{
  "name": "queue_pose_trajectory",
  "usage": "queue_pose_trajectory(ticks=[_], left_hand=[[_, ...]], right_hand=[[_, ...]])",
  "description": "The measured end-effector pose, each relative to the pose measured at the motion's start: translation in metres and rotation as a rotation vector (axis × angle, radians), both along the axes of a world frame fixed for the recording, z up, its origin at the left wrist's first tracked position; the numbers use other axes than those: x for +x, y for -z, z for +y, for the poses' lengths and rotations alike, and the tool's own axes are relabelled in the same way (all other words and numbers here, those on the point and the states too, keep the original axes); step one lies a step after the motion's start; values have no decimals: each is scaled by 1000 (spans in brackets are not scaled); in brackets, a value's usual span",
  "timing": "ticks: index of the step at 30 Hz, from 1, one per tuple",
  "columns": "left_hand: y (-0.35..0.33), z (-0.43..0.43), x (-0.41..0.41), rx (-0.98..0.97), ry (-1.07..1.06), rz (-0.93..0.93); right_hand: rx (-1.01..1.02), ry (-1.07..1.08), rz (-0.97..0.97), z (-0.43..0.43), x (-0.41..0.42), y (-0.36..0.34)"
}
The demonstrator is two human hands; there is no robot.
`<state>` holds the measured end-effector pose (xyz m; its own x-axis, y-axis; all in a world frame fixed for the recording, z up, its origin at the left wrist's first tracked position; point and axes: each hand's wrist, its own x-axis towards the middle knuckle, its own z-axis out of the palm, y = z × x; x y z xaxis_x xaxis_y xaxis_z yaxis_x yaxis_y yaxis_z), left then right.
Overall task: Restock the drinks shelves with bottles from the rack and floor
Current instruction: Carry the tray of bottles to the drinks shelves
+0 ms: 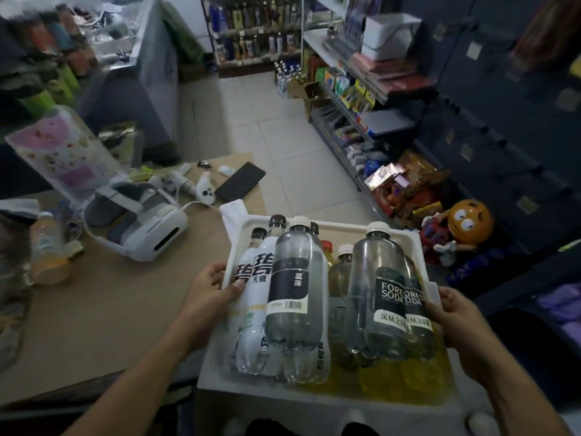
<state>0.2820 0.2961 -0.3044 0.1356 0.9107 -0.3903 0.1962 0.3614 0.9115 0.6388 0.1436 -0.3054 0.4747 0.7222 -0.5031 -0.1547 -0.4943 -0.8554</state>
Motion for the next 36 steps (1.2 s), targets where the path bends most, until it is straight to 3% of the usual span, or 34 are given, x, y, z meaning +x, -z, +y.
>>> queue_pose_trajectory(ticks=[6,17,26,36], left_hand=[[8,24,97,-63,11,-14],[29,187,229,-51,-82,-98],[13,383,291,-62,-224,-65],[-14,640,327,22,-495,-111]], right_hand=[[-21,26,31,17,99,-6],[-18,8,7,191,232,4],[-22,-141,-31,429,315,11],[68,-520,-51,789,354,-11]])
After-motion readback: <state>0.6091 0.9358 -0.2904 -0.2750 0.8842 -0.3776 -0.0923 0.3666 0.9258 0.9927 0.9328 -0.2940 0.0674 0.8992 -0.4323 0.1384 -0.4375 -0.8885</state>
